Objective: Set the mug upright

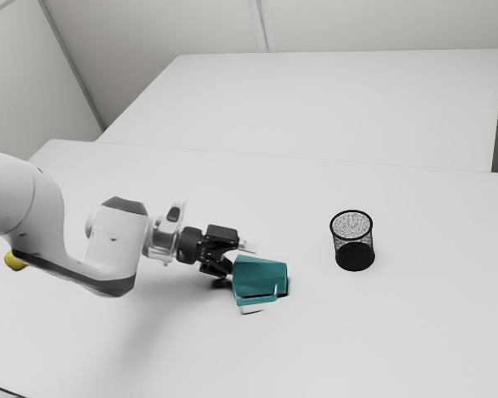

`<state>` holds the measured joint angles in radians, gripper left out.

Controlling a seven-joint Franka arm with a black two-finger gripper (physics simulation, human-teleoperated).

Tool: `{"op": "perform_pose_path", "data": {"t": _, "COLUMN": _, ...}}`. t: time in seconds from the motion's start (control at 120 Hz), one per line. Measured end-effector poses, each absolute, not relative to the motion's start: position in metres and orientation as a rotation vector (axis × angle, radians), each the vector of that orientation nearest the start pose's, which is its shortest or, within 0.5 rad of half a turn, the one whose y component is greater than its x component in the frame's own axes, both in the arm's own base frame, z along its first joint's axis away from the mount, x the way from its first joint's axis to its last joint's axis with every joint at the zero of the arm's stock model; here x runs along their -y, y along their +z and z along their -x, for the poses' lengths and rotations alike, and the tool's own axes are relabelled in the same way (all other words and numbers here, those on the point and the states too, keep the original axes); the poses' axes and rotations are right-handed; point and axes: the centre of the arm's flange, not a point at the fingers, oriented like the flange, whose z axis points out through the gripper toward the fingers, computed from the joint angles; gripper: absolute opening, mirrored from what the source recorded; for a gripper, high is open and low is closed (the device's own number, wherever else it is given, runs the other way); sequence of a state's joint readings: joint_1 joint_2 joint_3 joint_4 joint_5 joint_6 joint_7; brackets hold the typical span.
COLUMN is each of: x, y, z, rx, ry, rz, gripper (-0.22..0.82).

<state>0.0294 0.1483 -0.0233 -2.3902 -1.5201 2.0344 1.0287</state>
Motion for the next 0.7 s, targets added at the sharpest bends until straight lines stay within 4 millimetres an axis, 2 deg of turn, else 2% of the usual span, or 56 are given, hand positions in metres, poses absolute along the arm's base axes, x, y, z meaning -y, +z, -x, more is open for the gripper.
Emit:
{"op": "perform_pose_path", "data": {"t": 0.275, "x": 0.056, "y": 0.26, "z": -0.484, "rx": -0.051, "ry": 0.286, "rz": -1.966, "gripper": 0.08}}
{"op": "perform_pose_path", "data": {"t": 0.358, "x": 0.057, "y": 0.26, "z": -0.484, "rx": -0.033, "ry": 0.298, "rz": -1.965, "gripper": -0.02}}
{"op": "perform_pose_path", "data": {"t": 0.508, "x": 0.057, "y": 0.262, "z": -0.484, "rx": -0.01, "ry": 0.314, "rz": -1.967, "gripper": -0.11}}
{"op": "perform_pose_path", "data": {"t": 0.7, "x": 0.06, "y": 0.274, "z": -0.486, "rx": 0.032, "ry": 0.35, "rz": -1.968, "gripper": -0.15}}
